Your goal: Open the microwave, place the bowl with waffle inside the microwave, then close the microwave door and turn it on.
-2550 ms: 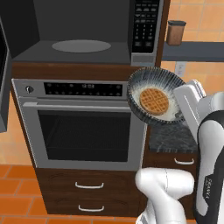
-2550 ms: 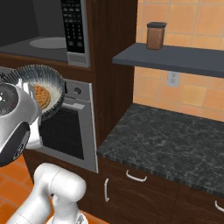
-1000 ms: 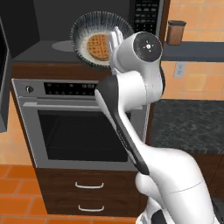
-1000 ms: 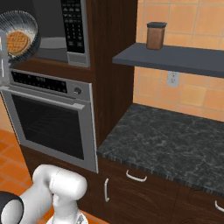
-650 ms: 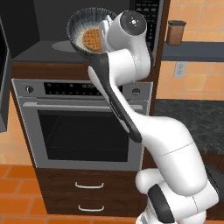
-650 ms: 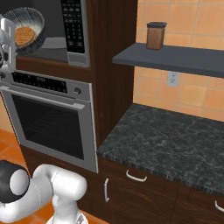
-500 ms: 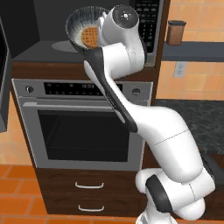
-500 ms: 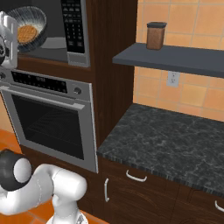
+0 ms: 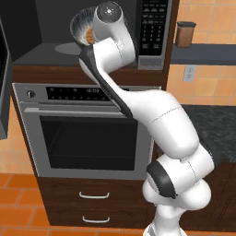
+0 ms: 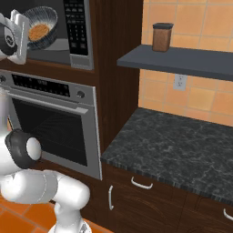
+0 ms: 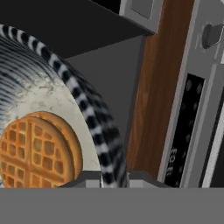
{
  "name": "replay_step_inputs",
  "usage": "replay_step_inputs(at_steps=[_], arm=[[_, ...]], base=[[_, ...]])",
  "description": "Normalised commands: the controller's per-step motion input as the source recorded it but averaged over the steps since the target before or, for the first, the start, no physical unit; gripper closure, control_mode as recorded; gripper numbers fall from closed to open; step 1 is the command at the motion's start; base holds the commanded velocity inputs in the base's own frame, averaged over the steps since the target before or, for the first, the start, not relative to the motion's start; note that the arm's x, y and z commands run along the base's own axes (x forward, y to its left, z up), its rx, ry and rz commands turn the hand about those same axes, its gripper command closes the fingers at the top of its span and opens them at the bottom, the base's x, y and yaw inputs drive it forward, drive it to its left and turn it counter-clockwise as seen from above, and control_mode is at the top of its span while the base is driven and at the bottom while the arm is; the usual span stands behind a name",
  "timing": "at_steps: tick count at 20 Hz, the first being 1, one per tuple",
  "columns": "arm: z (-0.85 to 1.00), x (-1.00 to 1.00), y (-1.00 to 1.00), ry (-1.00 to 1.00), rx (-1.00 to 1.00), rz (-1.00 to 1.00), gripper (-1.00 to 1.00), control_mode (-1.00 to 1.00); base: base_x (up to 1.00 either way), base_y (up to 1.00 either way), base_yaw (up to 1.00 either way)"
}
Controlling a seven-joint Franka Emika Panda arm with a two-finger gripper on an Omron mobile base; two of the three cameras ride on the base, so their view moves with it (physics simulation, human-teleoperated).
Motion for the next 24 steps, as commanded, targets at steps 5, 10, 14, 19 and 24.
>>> replay_step_inputs(at_steps=[5,10,14,19,24], arm=[[-0.05,0.6,0.1,0.01,0.0,-0.06,1.0,-1.0],[0.0,0.51,0.02,0.03,0.0,-0.05,1.0,-1.0],[0.0,0.63,0.03,0.09,0.0,-0.03,1.0,-1.0],[0.0,0.64,0.11,0.05,0.0,-0.01,1.0,-1.0],[-0.02,0.6,0.2,0.02,0.0,0.0,1.0,-1.0]], base=[[0.0,0.0,0.0],[0.0,0.0,0.0],[0.0,0.0,0.0],[0.0,0.0,0.0],[0.0,0.0,0.0]])
